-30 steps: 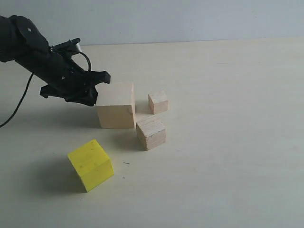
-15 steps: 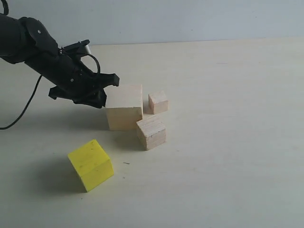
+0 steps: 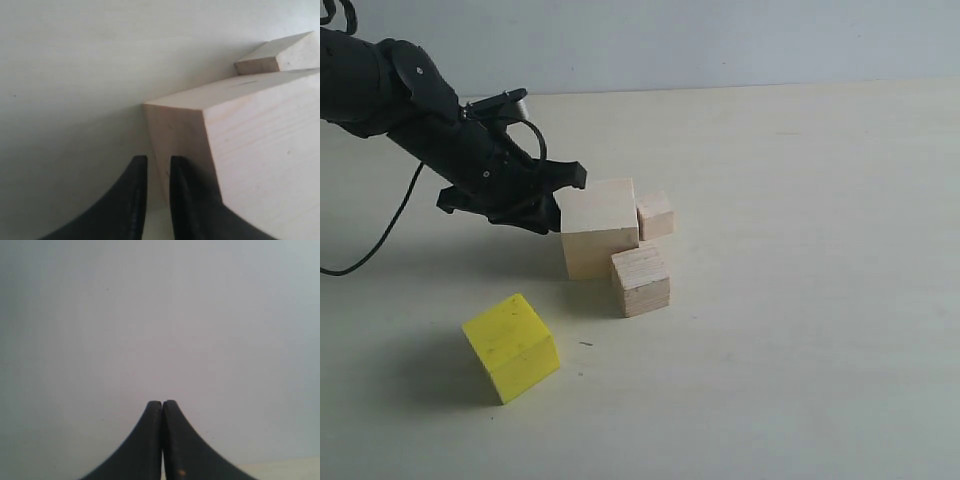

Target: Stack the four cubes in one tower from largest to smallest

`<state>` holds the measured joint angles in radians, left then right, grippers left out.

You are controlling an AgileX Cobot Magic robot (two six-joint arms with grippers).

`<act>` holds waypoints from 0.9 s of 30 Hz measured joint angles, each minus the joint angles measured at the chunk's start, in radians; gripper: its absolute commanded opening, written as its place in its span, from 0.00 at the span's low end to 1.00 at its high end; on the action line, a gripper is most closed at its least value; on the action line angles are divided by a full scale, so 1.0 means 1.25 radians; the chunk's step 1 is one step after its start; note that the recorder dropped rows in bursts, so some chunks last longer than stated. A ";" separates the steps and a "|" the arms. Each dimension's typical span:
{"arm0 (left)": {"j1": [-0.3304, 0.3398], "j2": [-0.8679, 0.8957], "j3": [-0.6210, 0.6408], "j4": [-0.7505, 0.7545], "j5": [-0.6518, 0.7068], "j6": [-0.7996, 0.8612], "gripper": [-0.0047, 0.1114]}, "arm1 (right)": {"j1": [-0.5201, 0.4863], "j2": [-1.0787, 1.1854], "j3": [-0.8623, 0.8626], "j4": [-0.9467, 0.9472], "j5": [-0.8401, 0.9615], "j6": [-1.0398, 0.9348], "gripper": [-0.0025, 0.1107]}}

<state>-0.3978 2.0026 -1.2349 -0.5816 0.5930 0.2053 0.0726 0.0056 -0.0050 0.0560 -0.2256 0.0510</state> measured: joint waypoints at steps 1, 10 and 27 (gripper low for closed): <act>0.000 0.000 0.000 0.000 0.003 0.001 0.20 | 0.000 0.000 0.000 0.000 0.000 0.000 0.02; 0.026 -0.132 0.000 0.086 0.092 -0.001 0.20 | 0.000 0.000 0.000 0.000 0.000 0.000 0.02; 0.030 -0.290 0.000 0.130 0.205 -0.017 0.20 | 0.000 0.000 -0.011 -0.010 0.071 0.257 0.02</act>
<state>-0.3607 1.6398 -1.2349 -0.4194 0.8490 0.1836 0.0726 0.0056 -0.0186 0.0441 -0.1371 0.3716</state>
